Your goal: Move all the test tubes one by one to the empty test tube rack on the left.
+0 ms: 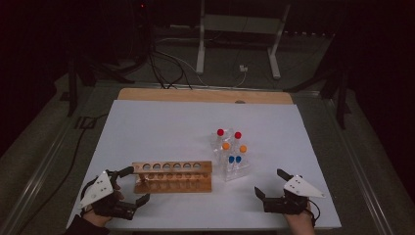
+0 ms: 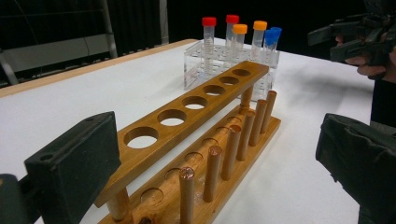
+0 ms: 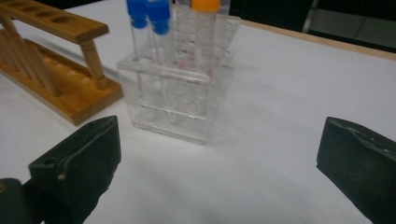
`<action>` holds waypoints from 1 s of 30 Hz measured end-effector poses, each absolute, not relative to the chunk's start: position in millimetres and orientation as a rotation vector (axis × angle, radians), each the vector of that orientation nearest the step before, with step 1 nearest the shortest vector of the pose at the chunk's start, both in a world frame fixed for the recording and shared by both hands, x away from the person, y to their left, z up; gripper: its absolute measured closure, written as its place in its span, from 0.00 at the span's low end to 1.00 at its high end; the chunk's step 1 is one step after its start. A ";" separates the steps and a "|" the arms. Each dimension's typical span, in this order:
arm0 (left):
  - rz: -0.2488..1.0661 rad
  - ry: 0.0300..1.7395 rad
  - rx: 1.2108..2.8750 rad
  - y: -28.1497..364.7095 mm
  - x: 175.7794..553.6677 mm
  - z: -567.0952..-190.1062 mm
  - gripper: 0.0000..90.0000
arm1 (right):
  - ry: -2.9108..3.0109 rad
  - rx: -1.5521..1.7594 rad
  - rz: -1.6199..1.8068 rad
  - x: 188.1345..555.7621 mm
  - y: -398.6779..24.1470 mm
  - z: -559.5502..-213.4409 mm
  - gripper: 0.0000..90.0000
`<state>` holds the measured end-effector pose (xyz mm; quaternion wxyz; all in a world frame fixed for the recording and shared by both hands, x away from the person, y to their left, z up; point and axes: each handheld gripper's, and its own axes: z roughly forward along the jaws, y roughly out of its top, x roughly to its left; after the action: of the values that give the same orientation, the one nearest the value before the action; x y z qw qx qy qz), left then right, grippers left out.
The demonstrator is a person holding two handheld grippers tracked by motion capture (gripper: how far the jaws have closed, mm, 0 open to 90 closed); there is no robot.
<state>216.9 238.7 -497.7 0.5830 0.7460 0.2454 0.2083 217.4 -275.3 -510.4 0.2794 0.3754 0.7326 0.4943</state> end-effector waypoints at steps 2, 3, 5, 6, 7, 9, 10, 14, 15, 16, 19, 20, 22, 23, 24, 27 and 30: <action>0.486 0.573 1.741 238.8 216.7 -497.7 0.01 | 1.964 1.011 1.325 217.5 -275.9 -509.5 0.00; 0.485 0.574 1.741 239.2 216.6 -497.7 0.01 | 1.967 1.018 1.322 217.8 -276.1 -509.5 0.00; 0.486 0.575 1.738 239.6 216.6 -497.5 0.01 | 1.975 1.032 1.314 219.0 -275.9 -509.9 0.00; 0.486 0.575 1.738 239.8 216.4 -497.5 0.01 | 1.978 1.040 1.304 219.2 -275.6 -510.1 0.00; 0.486 0.575 1.738 239.8 216.4 -497.5 0.01 | 1.980 1.048 1.299 219.5 -275.3 -510.2 0.00; 0.486 0.573 1.740 239.8 216.1 -497.5 0.01 | 1.971 1.055 1.282 219.8 -275.4 -510.1 0.00; 0.485 0.572 1.741 239.8 215.8 -497.5 0.01 | 1.973 1.061 1.280 220.1 -275.5 -509.6 0.00; 0.485 0.573 1.739 240.1 215.8 -497.3 0.01 | 1.962 1.068 1.261 219.4 -274.2 -507.9 0.00; 0.484 0.573 1.739 240.1 215.7 -497.4 0.01 | 1.956 1.063 1.260 219.1 -273.9 -507.8 0.00; 0.484 0.573 1.739 240.1 215.7 -497.4 0.01 | 1.959 1.067 1.262 219.5 -273.8 -507.0 0.00; 0.487 0.573 1.738 240.6 215.1 -497.2 0.01 | 1.955 1.092 1.277 220.0 -275.5 -504.0 0.00; 0.487 0.573 1.738 240.6 215.1 -497.2 0.01 | 1.949 1.092 1.275 219.7 -275.9 -502.5 0.00; 0.491 0.575 1.736 240.6 214.6 -497.0 0.01 | 1.944 1.098 1.276 219.8 -276.1 -498.7 0.00; 0.491 0.576 1.735 240.6 214.7 -497.0 0.01 | 1.937 1.097 1.272 219.8 -275.9 -496.5 0.00; 0.491 0.577 1.734 240.7 214.9 -497.0 0.01 | 1.931 1.101 1.265 219.8 -275.5 -494.0 0.00; 0.490 0.576 1.735 240.6 215.2 -497.1 0.01 | 1.906 1.104 1.264 218.6 -274.8 -485.2 0.00; 0.489 0.576 1.734 240.7 215.3 -497.1 0.01 | 1.890 1.092 1.265 217.8 -272.0 -474.2 0.00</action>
<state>215.3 240.7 -497.1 0.5851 0.7435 0.2469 0.2095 217.8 -272.0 -474.2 0.3044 0.4124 0.7137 0.4774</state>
